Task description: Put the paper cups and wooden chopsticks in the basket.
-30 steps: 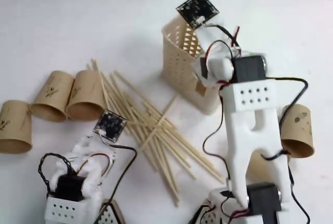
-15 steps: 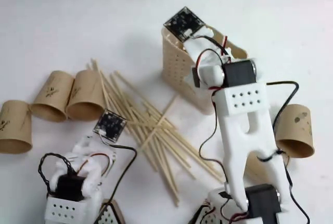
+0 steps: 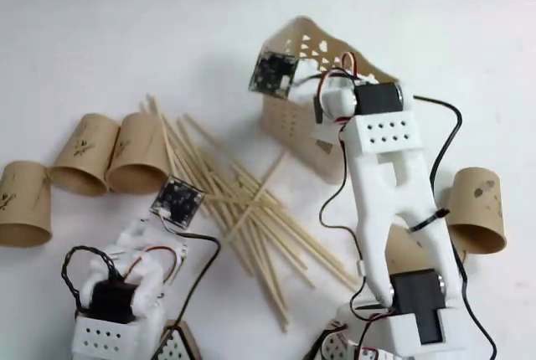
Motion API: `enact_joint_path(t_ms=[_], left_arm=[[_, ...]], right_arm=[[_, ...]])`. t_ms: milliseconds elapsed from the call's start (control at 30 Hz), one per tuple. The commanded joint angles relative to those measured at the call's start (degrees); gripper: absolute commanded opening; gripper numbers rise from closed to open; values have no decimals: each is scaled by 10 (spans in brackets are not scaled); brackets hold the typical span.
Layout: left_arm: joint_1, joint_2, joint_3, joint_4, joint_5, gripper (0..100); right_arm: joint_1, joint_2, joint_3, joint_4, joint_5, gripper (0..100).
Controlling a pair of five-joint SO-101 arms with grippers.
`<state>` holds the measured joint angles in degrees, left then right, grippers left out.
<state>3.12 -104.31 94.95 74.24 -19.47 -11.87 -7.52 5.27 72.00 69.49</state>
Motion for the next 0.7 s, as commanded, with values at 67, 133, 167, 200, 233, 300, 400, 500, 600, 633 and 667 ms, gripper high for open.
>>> enact_joint_path(t_ms=[67,133,167,200,233,300,400,500,600,633,667], left_arm=[[3,-1,-27,0,-1,24],[3,-1,-27,0,-1,24],[3,-1,-27,0,-1,24],[3,-1,-27,0,-1,24],[3,-1,-27,0,-1,24],[3,-1,-27,0,-1,24],[3,-1,-27,0,-1,24],[3,-1,-27,0,-1,24],[3,-1,-27,0,-1,24],[3,-1,-27,0,-1,24],[3,-1,-27,0,-1,24]], right_arm=[[11,-7,-11,-10,95,21],[11,-11,-16,-7,95,23],[11,-11,-17,-5,91,36],[11,-14,-18,3,76,60],[11,-17,-18,11,54,91],[11,-27,-18,22,5,161],[10,-48,-18,30,-49,235],[9,-75,-18,30,-98,241],[6,-104,-18,32,-135,241],[6,-116,-18,36,-146,242],[6,-128,-18,44,-156,242]])
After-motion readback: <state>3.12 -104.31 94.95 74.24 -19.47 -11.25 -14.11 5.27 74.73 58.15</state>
